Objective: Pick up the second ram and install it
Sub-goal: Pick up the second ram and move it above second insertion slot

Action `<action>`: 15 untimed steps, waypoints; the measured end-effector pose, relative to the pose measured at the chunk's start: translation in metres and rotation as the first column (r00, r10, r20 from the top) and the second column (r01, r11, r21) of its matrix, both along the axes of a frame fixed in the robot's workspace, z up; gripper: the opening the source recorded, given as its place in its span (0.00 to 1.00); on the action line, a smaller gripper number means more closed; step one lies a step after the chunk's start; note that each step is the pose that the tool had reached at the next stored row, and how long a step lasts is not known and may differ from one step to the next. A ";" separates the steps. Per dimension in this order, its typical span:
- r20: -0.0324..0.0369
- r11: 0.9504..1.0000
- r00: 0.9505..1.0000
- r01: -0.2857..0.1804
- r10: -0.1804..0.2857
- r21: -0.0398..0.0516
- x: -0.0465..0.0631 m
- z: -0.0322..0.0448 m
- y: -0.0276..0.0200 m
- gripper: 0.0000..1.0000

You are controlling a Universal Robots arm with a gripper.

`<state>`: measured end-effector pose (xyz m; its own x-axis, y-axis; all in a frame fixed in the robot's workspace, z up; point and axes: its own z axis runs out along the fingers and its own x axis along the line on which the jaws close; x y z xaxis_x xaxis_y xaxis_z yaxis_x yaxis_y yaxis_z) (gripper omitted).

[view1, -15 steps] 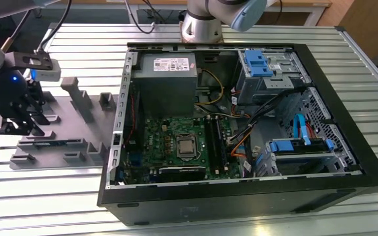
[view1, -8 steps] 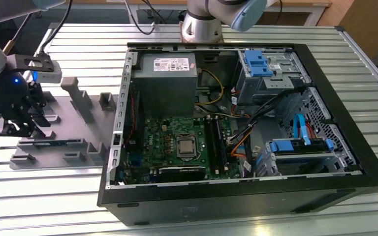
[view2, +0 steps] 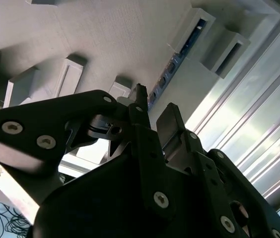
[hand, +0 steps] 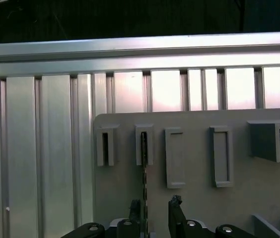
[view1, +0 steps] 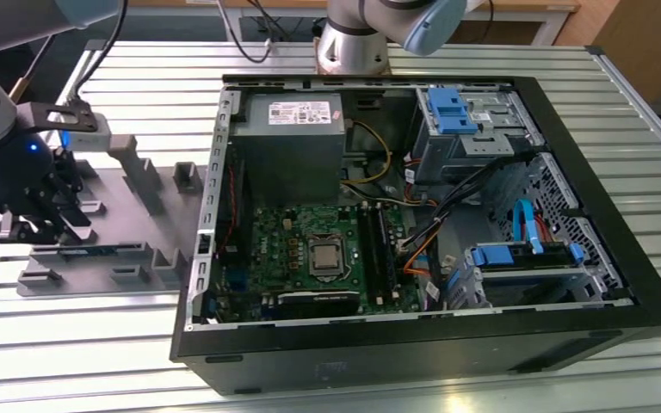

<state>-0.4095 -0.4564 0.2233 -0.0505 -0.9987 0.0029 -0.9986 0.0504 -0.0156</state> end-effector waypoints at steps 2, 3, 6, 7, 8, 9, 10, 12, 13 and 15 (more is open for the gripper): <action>0.000 1.000 1.000 -0.002 0.002 0.000 0.000 -0.0019 -0.0003 0.36; 0.000 1.000 1.000 -0.003 0.003 0.000 0.000 -0.0030 -0.0005 0.36; 0.000 1.000 1.000 -0.007 0.007 0.000 0.000 -0.0060 -0.0011 0.36; 0.000 1.000 1.000 -0.008 0.008 -0.001 0.000 -0.0070 -0.0013 0.36; 0.000 1.000 1.000 -0.010 0.010 -0.001 0.000 -0.0079 -0.0016 0.36; 0.000 1.000 1.000 -0.011 0.011 -0.001 0.000 -0.0088 -0.0019 0.36; 0.000 1.000 1.000 -0.012 0.012 -0.001 0.000 -0.0098 -0.0023 0.36; 0.000 1.000 1.000 -0.016 0.016 -0.001 0.000 -0.0115 -0.0030 0.36; 0.000 1.000 1.000 -0.019 0.019 -0.001 0.000 -0.0123 -0.0034 0.36; 0.000 1.000 1.000 -0.024 0.024 -0.001 0.000 -0.0139 -0.0042 0.36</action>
